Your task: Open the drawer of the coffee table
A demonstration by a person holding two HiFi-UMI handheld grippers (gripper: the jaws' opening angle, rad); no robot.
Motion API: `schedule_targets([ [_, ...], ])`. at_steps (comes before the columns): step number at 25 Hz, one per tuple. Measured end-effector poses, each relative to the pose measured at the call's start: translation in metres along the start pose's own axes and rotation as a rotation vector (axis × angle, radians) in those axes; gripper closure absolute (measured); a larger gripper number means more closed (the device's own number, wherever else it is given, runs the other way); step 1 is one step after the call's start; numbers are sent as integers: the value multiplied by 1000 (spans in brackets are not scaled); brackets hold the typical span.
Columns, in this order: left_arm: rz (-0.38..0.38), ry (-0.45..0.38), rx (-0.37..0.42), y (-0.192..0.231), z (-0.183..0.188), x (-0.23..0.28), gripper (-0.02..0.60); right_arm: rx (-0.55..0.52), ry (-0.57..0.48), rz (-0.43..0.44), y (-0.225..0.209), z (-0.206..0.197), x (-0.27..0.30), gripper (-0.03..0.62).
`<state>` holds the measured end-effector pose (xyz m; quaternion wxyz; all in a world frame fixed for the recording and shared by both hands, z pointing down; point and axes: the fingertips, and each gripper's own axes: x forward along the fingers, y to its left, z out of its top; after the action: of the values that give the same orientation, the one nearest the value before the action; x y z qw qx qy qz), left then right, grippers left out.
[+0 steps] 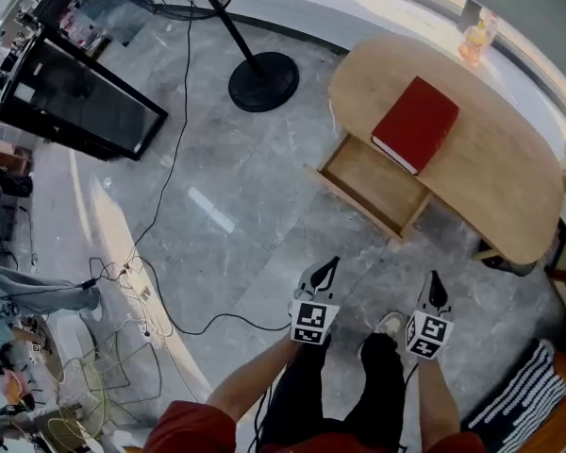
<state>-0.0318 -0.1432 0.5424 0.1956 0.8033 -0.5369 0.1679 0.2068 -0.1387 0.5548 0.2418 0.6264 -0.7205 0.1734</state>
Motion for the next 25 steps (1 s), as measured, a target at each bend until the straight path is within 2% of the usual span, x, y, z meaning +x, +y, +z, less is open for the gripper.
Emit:
schedule_targets([
  [6, 14, 25, 14, -2, 82, -95, 575, 23, -28, 15, 21, 103, -85, 599],
  [12, 61, 17, -21, 15, 155, -175, 575, 78, -25, 165, 64, 204, -153, 599],
  [15, 97, 1, -22, 32, 189, -197, 575, 41, -61, 206, 83, 248, -169, 599],
  [20, 185, -89, -7, 67, 246, -235, 575, -50, -149, 213, 113, 305, -188, 599],
  [23, 189, -166, -43, 78, 283, -258, 575, -61, -200, 234, 132, 339, -207, 599],
  [25, 197, -226, -31, 86, 307, -278, 575, -57, -248, 255, 147, 365, -220, 599],
])
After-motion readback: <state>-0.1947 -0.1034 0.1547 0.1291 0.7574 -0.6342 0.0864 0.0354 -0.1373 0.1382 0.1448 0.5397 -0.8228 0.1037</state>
